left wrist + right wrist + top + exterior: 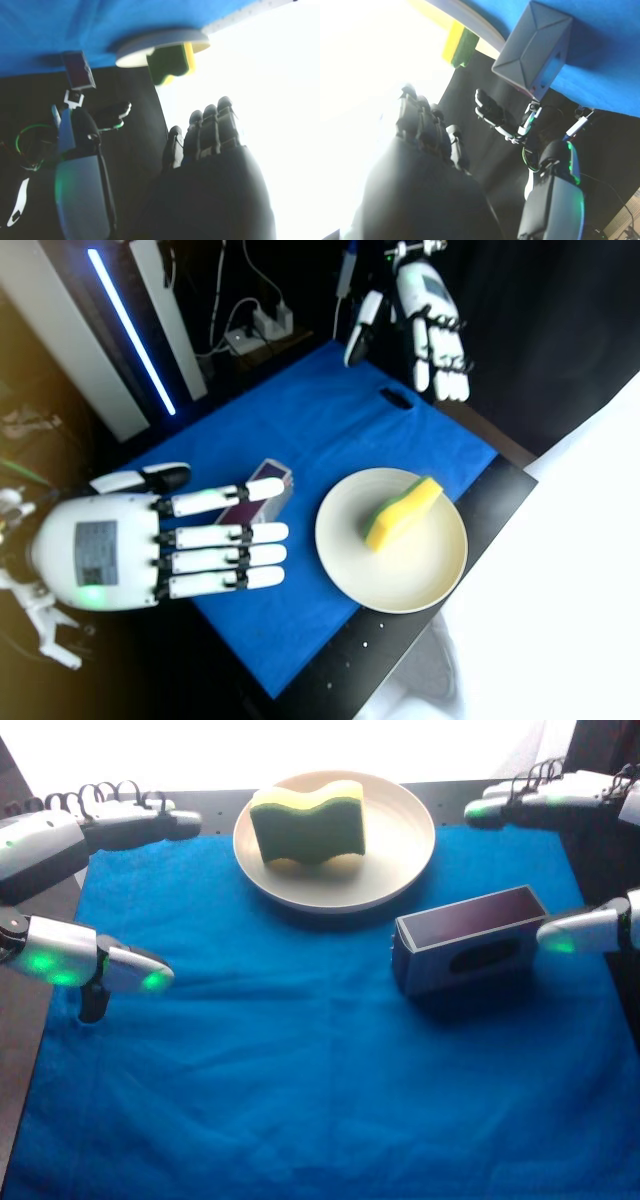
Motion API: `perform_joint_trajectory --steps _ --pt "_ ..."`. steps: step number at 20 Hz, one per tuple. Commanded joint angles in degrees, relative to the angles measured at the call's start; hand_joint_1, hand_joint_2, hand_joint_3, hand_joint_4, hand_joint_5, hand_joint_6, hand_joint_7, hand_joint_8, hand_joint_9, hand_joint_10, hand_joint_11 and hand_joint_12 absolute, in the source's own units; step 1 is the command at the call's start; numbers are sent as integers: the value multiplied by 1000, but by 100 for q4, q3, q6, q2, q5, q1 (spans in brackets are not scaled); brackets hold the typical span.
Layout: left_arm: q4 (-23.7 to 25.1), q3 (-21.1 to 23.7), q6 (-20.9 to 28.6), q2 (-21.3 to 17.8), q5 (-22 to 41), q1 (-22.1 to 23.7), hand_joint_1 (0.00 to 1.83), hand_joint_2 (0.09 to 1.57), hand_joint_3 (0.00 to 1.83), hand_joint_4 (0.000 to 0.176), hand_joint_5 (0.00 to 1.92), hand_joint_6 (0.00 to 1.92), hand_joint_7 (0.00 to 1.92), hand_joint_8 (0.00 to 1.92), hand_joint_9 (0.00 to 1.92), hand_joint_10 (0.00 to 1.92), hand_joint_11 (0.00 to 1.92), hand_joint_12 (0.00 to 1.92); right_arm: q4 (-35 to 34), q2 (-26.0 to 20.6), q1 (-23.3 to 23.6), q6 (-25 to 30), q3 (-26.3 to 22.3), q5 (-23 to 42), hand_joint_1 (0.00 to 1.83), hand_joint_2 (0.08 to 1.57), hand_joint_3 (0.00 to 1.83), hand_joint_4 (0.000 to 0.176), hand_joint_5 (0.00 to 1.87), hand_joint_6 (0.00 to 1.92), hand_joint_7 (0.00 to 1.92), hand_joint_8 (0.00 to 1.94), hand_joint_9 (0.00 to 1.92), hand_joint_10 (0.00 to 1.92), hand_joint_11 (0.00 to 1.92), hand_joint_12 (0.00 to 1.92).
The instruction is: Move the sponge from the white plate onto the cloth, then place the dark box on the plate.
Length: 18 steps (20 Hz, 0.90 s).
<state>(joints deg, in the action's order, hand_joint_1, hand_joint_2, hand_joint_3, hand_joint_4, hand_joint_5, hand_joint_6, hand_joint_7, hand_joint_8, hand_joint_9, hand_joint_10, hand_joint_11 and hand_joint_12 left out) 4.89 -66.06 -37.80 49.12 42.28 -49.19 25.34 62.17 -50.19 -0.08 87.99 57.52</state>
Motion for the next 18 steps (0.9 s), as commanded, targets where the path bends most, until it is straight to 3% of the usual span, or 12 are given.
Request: perform_joint_trajectory --steps 1,2,3,4,5,6,11,13,14,15,16,18 --pt "-128 -67 -5 24 583 128 808 922 6 41 286 5 141 4 75 6 0 374 -336 -1 87 38 5 547 648 1071 1 175 290 0 208 0 169 0 75 357" --pt "-128 -78 -8 31 570 143 807 934 4 34 288 2 149 3 81 5 0 404 -335 -1 87 38 5 547 612 1074 1 164 290 0 218 3 180 3 101 348" --pt "-95 -152 -9 84 473 248 818 944 6 36 268 0 140 0 80 3 0 408 -331 -2 87 38 4 543 621 1079 2 170 284 0 211 0 171 0 89 334" --pt "-10 -252 -9 172 319 413 829 942 3 47 265 0 140 0 89 6 0 413 -325 -2 87 38 4 537 629 1086 4 165 276 0 207 0 164 0 84 324" --pt "88 -359 -8 276 157 583 839 971 7 80 248 4 123 5 50 14 0 250 -320 -2 87 38 6 527 598 1091 0 170 267 0 206 0 165 0 102 273" --pt "285 -541 -8 455 -138 886 792 980 0 94 255 1 156 0 100 2 0 364 -318 -2 87 38 10 522 616 1077 0 170 283 6 221 5 176 4 111 262" --pt "926 -1464 -1 1383 -1297 2016 649 1016 2 107 263 3 242 9 202 12 0 536 -283 30 87 38 49 516 629 1068 0 136 282 2 224 3 183 3 115 250" --pt "883 -1945 6 1810 -1639 2182 808 1001 0 117 294 2 322 9 326 22 0 701 -270 65 87 38 92 515 637 1058 0 147 282 1 232 4 184 2 112 244" --pt "876 -2100 19 1953 -1738 2235 791 1007 0 118 294 3 375 2 407 13 0 949 -268 66 87 38 96 515 623 1064 0 161 277 0 230 3 179 0 99 237" --pt "875 -2363 39 2196 -1938 2317 790 990 0 75 325 3 436 5 488 18 54 1021 -257 66 87 38 101 515 599 1065 0 168 268 0 229 2 170 0 90 232" --pt "875 -2537 59 2361 -2033 2358 835 973 0 57 358 3 488 5 542 17 91 1046 -242 66 87 38 106 515 595 1068 1 170 262 0 225 0 166 0 91 233" --pt "873 -2890 142 2689 -2223 2413 823 982 0 50 360 0 510 2 564 9 86 1081 -209 86 87 38 129 506 592 1070 1 173 256 0 220 0 153 0 74 227"
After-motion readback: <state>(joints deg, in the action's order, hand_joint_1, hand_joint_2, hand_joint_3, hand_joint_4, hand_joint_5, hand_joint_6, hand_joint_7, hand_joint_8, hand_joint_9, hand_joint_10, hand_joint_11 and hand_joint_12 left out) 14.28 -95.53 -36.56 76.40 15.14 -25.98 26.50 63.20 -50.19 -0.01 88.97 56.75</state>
